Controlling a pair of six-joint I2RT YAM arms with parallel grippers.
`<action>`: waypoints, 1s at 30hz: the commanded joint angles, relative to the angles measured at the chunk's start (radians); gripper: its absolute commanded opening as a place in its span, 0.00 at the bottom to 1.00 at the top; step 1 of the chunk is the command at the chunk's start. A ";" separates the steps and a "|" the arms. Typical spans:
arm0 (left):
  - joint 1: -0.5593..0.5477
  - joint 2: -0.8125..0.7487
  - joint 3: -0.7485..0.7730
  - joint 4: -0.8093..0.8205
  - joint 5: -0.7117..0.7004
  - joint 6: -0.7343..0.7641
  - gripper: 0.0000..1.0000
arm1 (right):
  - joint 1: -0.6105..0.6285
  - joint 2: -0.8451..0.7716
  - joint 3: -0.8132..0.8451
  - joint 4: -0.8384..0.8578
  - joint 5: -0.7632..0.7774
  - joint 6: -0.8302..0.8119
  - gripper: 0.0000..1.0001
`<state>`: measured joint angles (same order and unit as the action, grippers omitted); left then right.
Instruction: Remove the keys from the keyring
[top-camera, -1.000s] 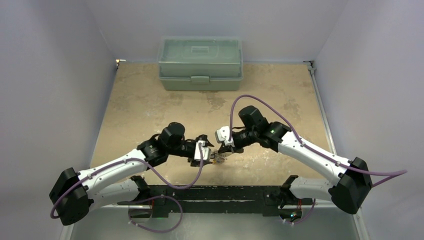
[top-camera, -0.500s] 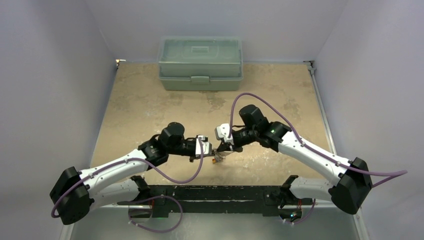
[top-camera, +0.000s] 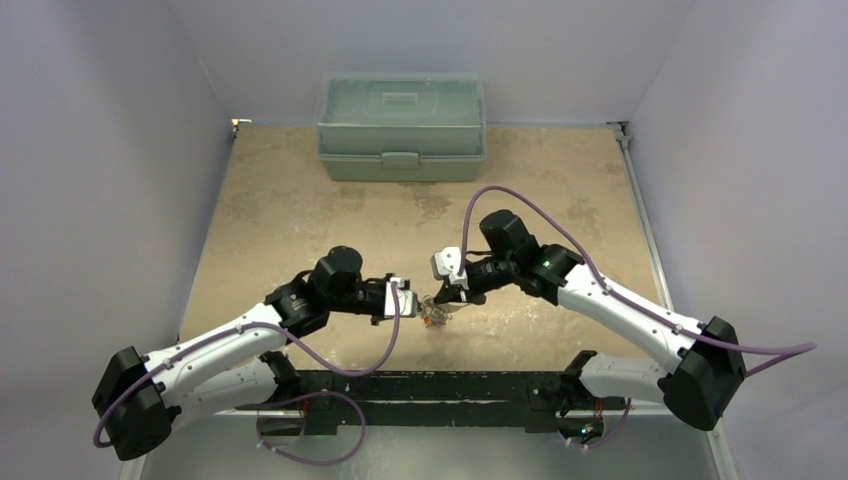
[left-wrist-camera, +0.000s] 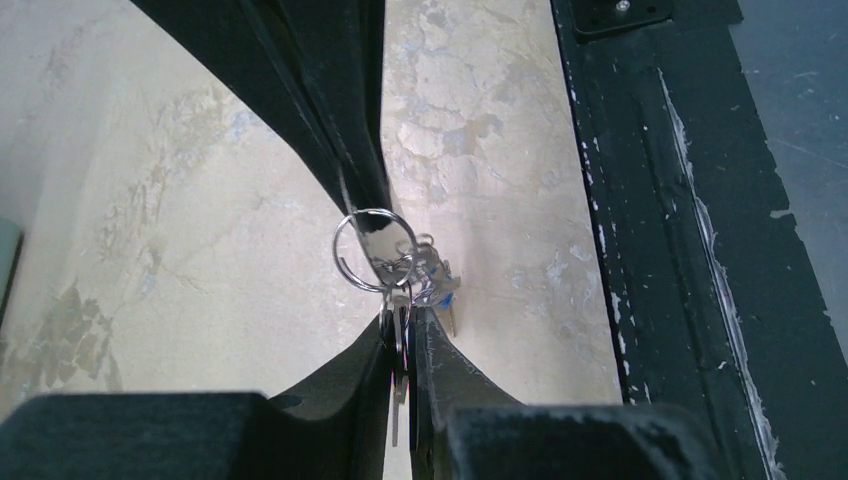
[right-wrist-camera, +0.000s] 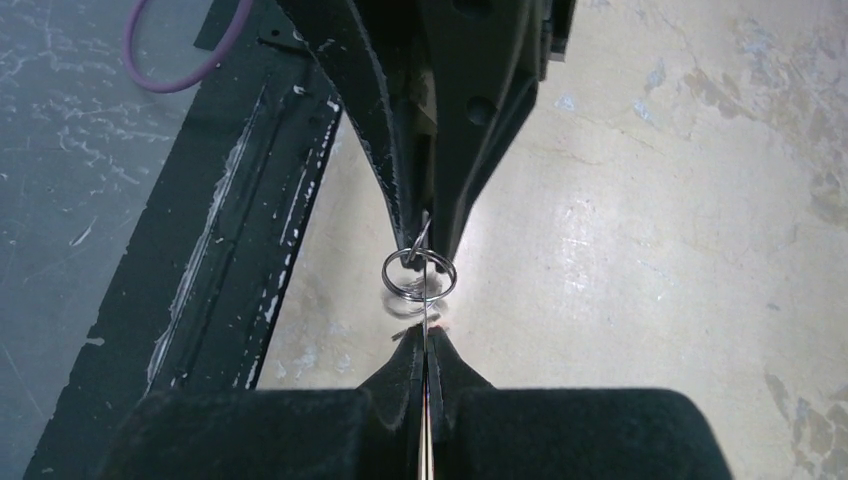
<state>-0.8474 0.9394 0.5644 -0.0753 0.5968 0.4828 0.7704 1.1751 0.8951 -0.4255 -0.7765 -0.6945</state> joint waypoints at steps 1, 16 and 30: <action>0.006 0.015 0.025 -0.087 0.010 0.017 0.09 | -0.025 -0.022 0.006 0.015 0.012 0.006 0.00; 0.011 -0.002 0.034 -0.092 0.048 0.017 0.00 | -0.035 -0.006 -0.011 0.029 0.019 0.017 0.00; 0.013 0.096 0.090 -0.158 0.053 0.001 0.00 | -0.050 0.015 -0.088 0.112 -0.026 -0.013 0.00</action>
<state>-0.8387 0.9997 0.5896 -0.1738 0.6205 0.4892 0.7296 1.1858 0.8238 -0.3786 -0.7769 -0.6811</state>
